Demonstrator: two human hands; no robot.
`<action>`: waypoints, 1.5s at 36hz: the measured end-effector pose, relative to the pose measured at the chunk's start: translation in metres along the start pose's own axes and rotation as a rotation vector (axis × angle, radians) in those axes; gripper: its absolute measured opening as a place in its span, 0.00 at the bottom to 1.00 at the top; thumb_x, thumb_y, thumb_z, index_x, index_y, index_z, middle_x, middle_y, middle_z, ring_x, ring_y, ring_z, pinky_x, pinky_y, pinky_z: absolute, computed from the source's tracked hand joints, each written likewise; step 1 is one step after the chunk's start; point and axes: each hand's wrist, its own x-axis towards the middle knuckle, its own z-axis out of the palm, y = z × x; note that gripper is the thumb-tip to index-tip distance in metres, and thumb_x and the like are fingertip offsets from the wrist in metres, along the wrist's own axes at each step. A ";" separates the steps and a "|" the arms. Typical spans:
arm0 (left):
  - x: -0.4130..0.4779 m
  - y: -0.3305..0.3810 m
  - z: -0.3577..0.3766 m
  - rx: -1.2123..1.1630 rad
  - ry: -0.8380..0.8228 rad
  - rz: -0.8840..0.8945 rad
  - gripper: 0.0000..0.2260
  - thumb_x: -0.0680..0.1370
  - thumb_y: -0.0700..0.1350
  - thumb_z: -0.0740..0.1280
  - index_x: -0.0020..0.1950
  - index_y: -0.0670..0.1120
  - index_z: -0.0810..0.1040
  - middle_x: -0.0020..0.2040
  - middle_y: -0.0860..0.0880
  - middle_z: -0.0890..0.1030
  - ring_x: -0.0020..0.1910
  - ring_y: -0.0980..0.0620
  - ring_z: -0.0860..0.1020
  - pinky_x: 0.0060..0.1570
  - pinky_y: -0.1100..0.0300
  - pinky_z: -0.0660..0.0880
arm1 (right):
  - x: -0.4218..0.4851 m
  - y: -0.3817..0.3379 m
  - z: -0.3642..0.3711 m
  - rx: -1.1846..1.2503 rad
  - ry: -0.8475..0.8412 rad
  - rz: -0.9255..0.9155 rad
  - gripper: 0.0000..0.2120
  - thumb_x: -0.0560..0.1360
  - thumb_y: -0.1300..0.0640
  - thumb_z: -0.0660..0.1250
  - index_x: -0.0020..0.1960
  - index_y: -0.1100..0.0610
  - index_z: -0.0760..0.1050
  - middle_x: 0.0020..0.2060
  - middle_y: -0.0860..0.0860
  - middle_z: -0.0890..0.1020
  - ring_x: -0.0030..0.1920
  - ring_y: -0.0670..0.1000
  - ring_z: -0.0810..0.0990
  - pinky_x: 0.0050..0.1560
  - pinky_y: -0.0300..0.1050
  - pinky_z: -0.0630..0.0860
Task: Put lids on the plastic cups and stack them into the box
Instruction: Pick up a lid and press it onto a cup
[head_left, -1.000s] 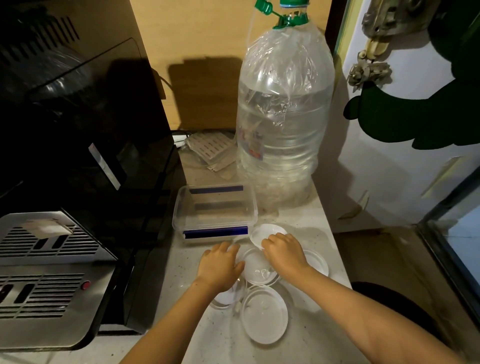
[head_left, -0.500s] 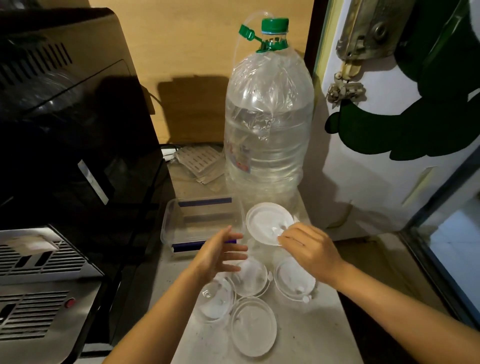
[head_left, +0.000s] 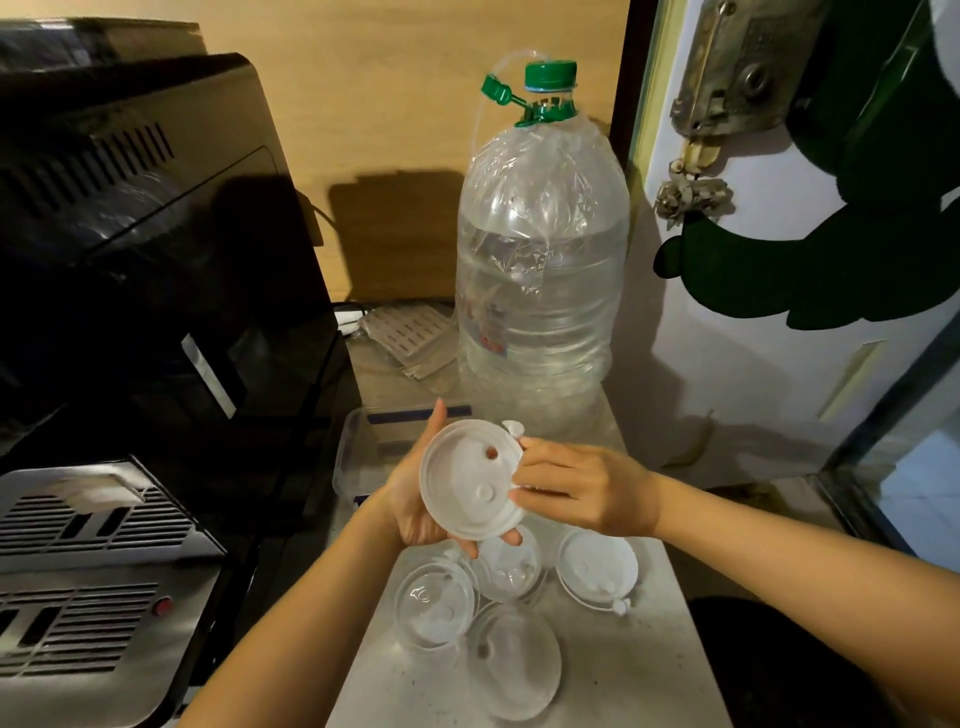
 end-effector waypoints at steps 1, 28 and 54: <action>-0.001 0.000 0.000 -0.058 -0.053 -0.005 0.40 0.65 0.73 0.57 0.70 0.51 0.65 0.65 0.40 0.74 0.55 0.34 0.76 0.44 0.43 0.79 | 0.000 0.001 0.002 0.003 -0.013 -0.002 0.05 0.73 0.67 0.68 0.40 0.65 0.82 0.36 0.58 0.84 0.38 0.57 0.83 0.44 0.47 0.80; 0.005 -0.045 0.003 -0.097 0.352 0.425 0.32 0.47 0.55 0.80 0.48 0.45 0.83 0.49 0.43 0.84 0.49 0.40 0.81 0.40 0.46 0.81 | -0.044 -0.008 -0.009 0.223 -0.651 1.084 0.29 0.76 0.61 0.62 0.74 0.51 0.57 0.72 0.52 0.63 0.70 0.54 0.64 0.63 0.47 0.70; 0.000 -0.065 -0.010 -0.062 0.441 0.361 0.37 0.49 0.53 0.81 0.56 0.48 0.75 0.50 0.44 0.82 0.57 0.36 0.76 0.45 0.45 0.80 | -0.071 -0.014 0.038 0.248 -1.524 0.572 0.58 0.62 0.62 0.78 0.76 0.45 0.41 0.77 0.51 0.45 0.76 0.57 0.51 0.72 0.58 0.58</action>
